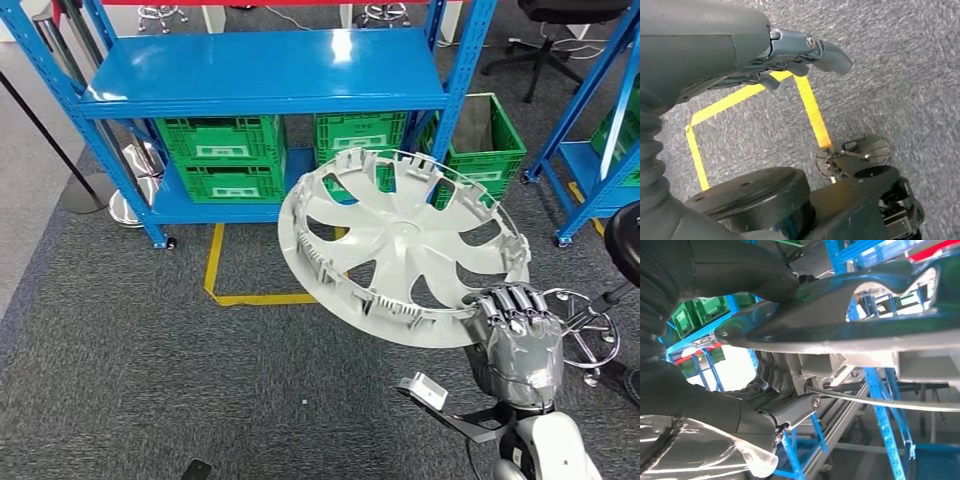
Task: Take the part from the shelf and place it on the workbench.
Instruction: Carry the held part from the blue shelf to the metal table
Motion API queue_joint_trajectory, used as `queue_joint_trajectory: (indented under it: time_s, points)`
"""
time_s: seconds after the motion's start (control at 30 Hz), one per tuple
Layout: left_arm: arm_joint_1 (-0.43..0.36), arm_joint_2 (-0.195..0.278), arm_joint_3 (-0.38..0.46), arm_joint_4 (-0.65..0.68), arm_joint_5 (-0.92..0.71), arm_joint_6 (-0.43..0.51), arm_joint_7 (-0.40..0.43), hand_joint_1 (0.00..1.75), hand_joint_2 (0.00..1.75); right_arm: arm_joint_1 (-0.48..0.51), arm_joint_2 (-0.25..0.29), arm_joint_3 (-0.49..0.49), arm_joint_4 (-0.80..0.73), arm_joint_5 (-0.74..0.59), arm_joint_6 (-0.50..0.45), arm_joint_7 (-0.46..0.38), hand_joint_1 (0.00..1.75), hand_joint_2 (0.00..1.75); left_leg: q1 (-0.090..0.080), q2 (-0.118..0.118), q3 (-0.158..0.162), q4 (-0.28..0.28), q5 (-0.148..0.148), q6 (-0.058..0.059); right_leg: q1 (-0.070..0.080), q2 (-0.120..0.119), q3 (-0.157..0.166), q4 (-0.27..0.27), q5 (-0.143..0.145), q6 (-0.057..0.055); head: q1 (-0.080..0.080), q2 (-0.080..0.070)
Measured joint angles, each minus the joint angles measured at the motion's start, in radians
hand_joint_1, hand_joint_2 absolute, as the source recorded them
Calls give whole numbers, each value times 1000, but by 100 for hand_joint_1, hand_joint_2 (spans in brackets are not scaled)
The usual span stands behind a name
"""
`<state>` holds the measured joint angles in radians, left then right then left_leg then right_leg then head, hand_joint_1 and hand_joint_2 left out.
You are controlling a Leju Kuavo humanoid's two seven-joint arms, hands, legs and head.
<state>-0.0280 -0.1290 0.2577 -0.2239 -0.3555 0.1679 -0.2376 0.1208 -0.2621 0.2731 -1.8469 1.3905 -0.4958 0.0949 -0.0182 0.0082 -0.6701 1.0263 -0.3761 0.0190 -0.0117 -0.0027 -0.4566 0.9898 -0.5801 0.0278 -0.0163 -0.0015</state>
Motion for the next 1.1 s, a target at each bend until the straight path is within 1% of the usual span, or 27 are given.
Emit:
queue_joint_trajectory:
  time_s: [0.03,0.07,0.1,0.17,0.2,0.23,0.27,0.3,0.33,0.37,0.4,0.47,0.53,0.57,0.6,0.63,0.7,0.73,0.77,0.8,0.83,0.87,0.93,0.97,1.03,1.07,1.1]
  points:
    - [1,0,0,0,0,0,0,0,175,0,0,0,0,0,0,0,175,175,1,-2,-5,3,-7,-6,-2,-1,-8,1,9,-6,1,0]
    - [3,1,1,0,0,0,0,0,175,-1,0,0,0,0,0,1,175,175,3,-3,-12,20,-34,-14,-3,-2,-16,2,20,-14,0,0]
    - [4,1,1,0,0,0,0,0,175,-2,0,0,0,-1,0,1,175,175,5,-5,-20,54,-78,-21,-6,-4,-25,2,31,-22,-1,0]
    - [4,1,1,0,0,0,0,0,175,-1,0,0,-1,-2,1,1,175,175,13,-6,-37,172,-182,-33,-5,-5,-49,7,52,-29,-4,0]
    - [3,2,2,0,0,0,0,0,175,-1,0,0,-1,-2,1,1,175,175,16,-6,-41,229,-212,-36,-5,-6,-64,11,61,-29,-5,0]
    - [2,2,2,0,0,0,0,0,175,-1,0,0,-1,-3,1,1,175,175,19,-6,-37,268,-218,-38,-5,-6,-81,16,69,-29,-5,0]
    - [2,2,2,0,0,0,0,0,175,-1,0,0,-1,-3,1,1,175,175,21,-6,-20,276,-203,-38,-5,-6,-98,22,77,-28,-5,0]
    - [2,2,2,0,-1,0,0,0,175,0,0,0,-1,-3,1,1,175,175,22,-6,11,250,-176,-37,-5,-6,-114,28,84,-26,-5,0]
    - [2,2,2,0,-2,0,0,0,175,1,0,0,-1,-3,1,1,175,175,23,-6,54,200,-148,-34,-5,-5,-128,33,92,-24,-5,0]
    - [1,2,2,-1,-2,0,0,0,175,3,0,0,-1,-3,0,1,175,175,21,-8,102,131,-136,-29,-4,-4,-138,35,98,-20,-5,0]
    - [0,2,2,-1,-3,0,0,0,175,4,0,0,-1,-3,0,1,175,175,19,-10,142,65,-136,-24,-4,-4,-145,36,106,-16,-4,0]
    - [-2,2,2,-2,-6,0,1,0,175,3,0,-1,-1,-3,-1,0,175,175,12,-14,175,-11,-150,-14,-6,-6,-160,32,128,-3,-4,0]
    - [-2,2,2,-2,-11,1,4,0,175,2,0,0,-1,-3,-1,-2,175,175,9,-13,162,-31,-134,-3,-11,-5,-177,26,142,11,-4,0]
    - [-1,2,3,-2,-12,1,5,0,175,3,0,0,-1,-3,-1,-4,175,175,10,-12,156,-38,-124,5,-12,-4,-188,33,128,16,-3,0]
    - [0,1,3,-2,-13,1,7,0,175,4,0,0,-1,-3,-1,-5,175,175,11,-10,149,-44,-115,13,-11,-3,-200,58,96,18,-2,0]
    - [0,1,4,-2,-15,1,8,0,175,5,0,0,0,-2,-1,-6,175,175,11,-9,141,-47,-109,19,-11,-2,-216,109,49,18,-1,0]
    - [-1,-1,4,-2,-20,1,10,0,175,6,0,0,0,-2,0,-8,175,175,6,-8,118,-36,-98,26,-9,0,-246,243,-35,17,1,0]
    - [-1,-1,4,-2,-22,2,12,0,175,6,0,1,0,-1,0,-8,175,175,4,-7,106,-30,-93,27,-8,0,-251,295,-50,17,1,0]
    - [-2,-1,4,-2,-23,2,12,0,175,6,0,1,0,-1,1,-8,175,175,3,-6,95,-23,-87,28,-7,0,-241,314,-41,17,1,0]
    - [-2,-1,4,-2,-24,2,12,0,175,7,0,1,0,-1,1,-8,175,175,2,-6,83,-16,-83,27,-7,0,-219,301,-17,16,1,0]
    - [-3,-1,5,-2,-26,3,12,0,175,6,0,1,0,0,1,-8,175,175,1,-5,70,-8,-79,27,-6,0,-179,256,14,13,1,0]
    - [-3,-1,5,-2,-28,3,12,0,175,5,0,1,0,1,1,-8,175,175,1,-5,58,0,-75,24,-5,0,-133,191,28,10,1,0]
    - [-3,-2,5,-2,-31,3,12,0,175,4,0,0,-2,1,1,-8,175,175,0,-6,39,13,-63,17,-1,0,-52,68,24,5,0,0]
    - [-4,-3,6,-2,-32,3,12,0,175,3,0,0,-3,1,1,-8,175,175,0,-6,33,15,-54,12,2,1,-36,37,14,3,0,0]
    - [-3,-3,7,-2,-32,3,12,0,175,5,0,0,-4,1,1,-8,175,175,1,-7,23,14,-38,1,2,1,-39,22,25,-3,1,0]
    - [-2,-2,8,-2,-33,3,13,0,175,5,0,0,-4,2,1,-8,175,175,1,-8,19,17,-47,-6,-1,0,-47,20,36,-8,0,0]
    - [-2,-2,9,-2,-33,4,13,0,175,5,0,0,-4,2,0,-9,175,175,2,-9,13,31,-72,-12,-4,-2,-56,17,47,-15,-1,0]
